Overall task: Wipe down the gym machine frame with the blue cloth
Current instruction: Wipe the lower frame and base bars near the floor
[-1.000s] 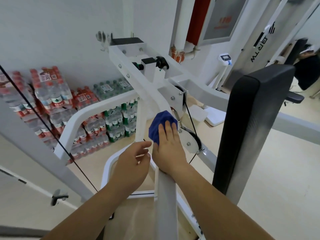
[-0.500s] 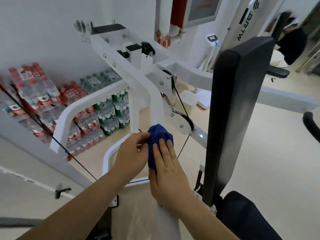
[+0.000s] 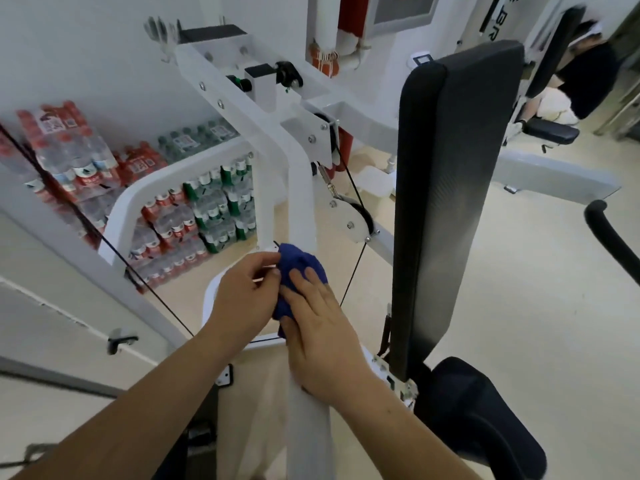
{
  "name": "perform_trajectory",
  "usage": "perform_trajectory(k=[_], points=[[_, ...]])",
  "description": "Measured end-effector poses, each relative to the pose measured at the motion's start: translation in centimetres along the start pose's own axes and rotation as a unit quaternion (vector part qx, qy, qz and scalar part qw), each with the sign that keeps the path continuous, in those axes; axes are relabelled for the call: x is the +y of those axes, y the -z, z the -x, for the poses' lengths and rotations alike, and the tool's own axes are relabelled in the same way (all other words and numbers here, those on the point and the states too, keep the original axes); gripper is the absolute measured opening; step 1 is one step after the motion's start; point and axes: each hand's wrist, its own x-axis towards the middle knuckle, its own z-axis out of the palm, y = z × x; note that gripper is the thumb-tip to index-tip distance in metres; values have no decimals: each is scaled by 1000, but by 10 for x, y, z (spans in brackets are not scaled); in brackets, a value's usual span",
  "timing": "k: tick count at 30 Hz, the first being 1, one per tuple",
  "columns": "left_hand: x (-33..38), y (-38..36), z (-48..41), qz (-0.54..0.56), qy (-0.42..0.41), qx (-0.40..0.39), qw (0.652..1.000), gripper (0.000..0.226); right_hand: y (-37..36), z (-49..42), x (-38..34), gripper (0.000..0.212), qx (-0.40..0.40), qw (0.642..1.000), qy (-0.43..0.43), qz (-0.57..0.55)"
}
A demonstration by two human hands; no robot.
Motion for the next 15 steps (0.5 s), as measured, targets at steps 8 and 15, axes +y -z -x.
perform_trajectory(k=[8,15], points=[[29,-13,127,-39,10,21,999,14,51,83,-12,20,-25,997,61,-49],[59,-28,228,-138,-58,-26,988,26,97,127,-9,11,-106,943,-113,-294]])
